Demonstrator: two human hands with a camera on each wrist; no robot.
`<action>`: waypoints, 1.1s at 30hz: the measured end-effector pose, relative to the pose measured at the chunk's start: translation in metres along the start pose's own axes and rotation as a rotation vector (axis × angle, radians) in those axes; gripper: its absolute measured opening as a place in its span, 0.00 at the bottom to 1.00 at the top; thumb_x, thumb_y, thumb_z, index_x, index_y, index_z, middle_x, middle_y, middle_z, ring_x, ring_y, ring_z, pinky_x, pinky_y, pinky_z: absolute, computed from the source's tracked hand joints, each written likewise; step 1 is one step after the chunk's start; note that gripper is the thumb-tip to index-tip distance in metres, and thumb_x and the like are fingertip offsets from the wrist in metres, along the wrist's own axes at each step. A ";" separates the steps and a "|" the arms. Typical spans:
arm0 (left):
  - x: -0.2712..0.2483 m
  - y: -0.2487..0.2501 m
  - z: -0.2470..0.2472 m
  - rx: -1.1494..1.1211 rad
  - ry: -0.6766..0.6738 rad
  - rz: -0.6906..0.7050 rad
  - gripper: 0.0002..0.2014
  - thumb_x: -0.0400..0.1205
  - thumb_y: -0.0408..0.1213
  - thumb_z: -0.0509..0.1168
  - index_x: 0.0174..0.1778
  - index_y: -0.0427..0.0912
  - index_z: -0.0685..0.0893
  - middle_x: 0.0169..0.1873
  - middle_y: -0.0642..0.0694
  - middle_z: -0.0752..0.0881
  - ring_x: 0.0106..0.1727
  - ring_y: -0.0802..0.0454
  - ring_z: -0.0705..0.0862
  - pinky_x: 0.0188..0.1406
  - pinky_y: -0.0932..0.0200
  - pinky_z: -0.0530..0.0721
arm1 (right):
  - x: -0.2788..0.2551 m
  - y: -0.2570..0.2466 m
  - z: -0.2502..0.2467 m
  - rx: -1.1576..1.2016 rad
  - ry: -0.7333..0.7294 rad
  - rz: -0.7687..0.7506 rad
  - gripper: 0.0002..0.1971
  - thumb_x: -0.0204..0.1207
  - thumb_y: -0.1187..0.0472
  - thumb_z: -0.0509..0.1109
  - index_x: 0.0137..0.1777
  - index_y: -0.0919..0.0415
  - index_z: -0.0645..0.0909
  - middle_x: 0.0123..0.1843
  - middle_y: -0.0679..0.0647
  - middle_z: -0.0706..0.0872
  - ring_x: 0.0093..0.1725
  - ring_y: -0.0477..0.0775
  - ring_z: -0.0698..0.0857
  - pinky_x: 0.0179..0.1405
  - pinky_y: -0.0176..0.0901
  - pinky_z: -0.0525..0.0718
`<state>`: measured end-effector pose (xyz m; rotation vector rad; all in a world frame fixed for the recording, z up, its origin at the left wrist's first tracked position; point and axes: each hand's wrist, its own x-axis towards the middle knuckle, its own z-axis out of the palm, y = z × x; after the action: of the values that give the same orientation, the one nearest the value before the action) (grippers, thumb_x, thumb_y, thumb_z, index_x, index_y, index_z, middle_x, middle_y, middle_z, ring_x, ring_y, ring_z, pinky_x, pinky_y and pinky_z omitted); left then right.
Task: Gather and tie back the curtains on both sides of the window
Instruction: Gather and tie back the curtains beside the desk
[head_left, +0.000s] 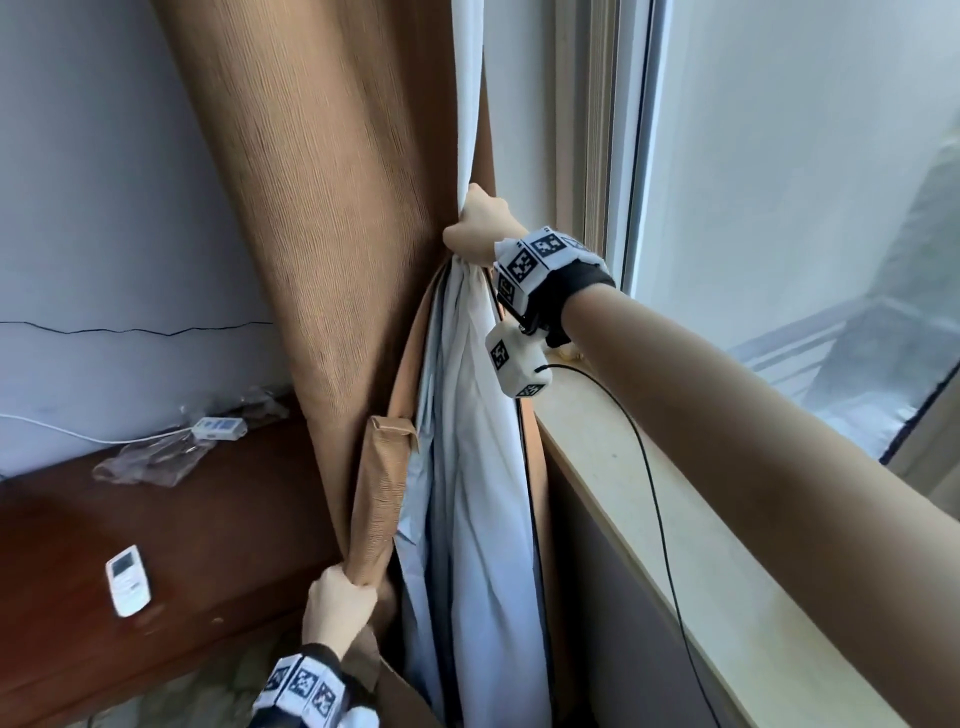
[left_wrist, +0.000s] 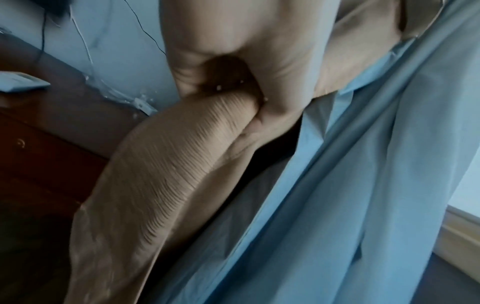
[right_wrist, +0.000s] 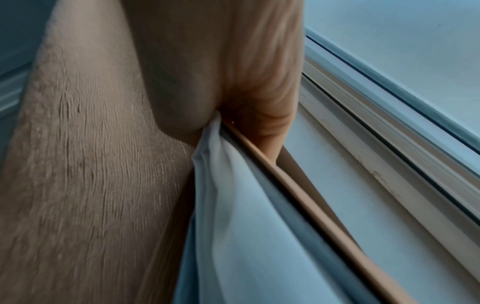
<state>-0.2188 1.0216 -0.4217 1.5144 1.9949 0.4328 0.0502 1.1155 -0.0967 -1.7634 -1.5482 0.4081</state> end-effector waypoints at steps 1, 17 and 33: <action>0.002 -0.007 -0.003 -0.060 -0.074 -0.002 0.11 0.68 0.35 0.71 0.45 0.36 0.88 0.40 0.35 0.90 0.46 0.37 0.88 0.42 0.55 0.82 | 0.000 0.002 -0.001 -0.003 0.006 0.002 0.20 0.76 0.65 0.60 0.68 0.66 0.68 0.61 0.61 0.78 0.54 0.60 0.82 0.54 0.49 0.84; -0.058 0.094 0.114 -0.117 -0.324 0.442 0.18 0.73 0.41 0.70 0.59 0.48 0.82 0.55 0.49 0.79 0.65 0.53 0.78 0.67 0.66 0.71 | -0.001 0.006 -0.004 0.013 -0.019 0.009 0.19 0.75 0.66 0.61 0.66 0.67 0.68 0.58 0.63 0.78 0.54 0.63 0.83 0.55 0.55 0.86; -0.020 0.123 -0.121 -0.522 0.431 0.630 0.12 0.75 0.33 0.75 0.52 0.49 0.84 0.48 0.49 0.87 0.48 0.55 0.85 0.53 0.58 0.83 | -0.004 0.014 -0.018 0.006 -0.045 0.002 0.21 0.72 0.66 0.59 0.67 0.65 0.68 0.58 0.63 0.79 0.54 0.62 0.82 0.57 0.55 0.85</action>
<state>-0.1984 1.0505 -0.2517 1.7568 1.4472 1.5142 0.0712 1.1059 -0.0949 -1.7617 -1.5756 0.4562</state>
